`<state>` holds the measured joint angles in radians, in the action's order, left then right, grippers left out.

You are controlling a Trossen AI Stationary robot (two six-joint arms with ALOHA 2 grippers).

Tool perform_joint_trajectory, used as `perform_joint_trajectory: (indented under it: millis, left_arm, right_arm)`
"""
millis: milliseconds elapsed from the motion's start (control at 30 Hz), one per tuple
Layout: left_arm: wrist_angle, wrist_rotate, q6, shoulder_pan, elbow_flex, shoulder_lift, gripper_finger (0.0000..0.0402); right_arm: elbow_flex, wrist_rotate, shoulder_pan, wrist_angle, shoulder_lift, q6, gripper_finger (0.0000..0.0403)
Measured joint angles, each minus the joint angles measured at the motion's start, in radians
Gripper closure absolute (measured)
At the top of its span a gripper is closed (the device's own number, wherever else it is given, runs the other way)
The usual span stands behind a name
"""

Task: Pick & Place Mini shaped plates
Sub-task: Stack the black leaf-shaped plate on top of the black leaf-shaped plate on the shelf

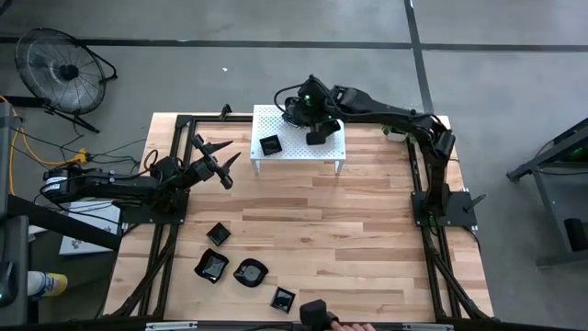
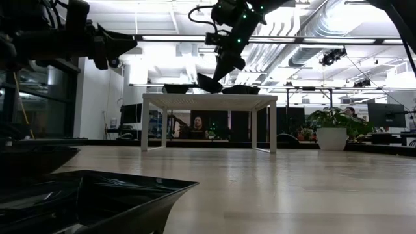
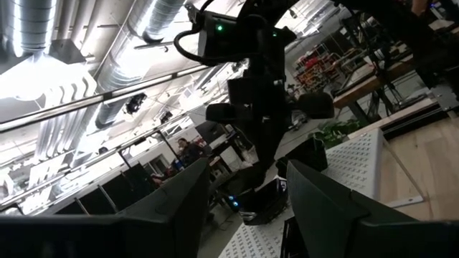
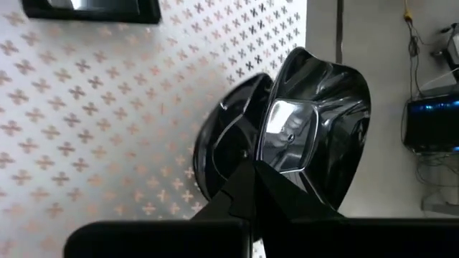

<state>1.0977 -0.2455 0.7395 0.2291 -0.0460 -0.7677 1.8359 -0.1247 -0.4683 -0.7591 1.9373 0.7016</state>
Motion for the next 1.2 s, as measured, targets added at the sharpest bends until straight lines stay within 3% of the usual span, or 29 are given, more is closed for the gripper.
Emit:
perform_joint_trajectory:
  millis: [333, 500, 1200]
  left_arm:
    - [0.000, 0.000, -0.002, 0.000, 0.000, 0.000, 0.0218]
    - [0.000, 0.000, -0.003, 0.000, 0.000, 0.000, 0.0218]
    - [-0.004, 0.000, -0.004, 0.000, 0.000, 0.000, 0.0218]
  right_arm:
    - [-0.002, -0.051, 0.010, -0.001, 0.012, -0.076, 0.0403]
    - [-0.002, -0.006, 0.011, 0.001, 0.013, -0.094, 0.0403]
    - [-0.002, -0.015, 0.011, -0.001, 0.013, -0.144, 0.0402]
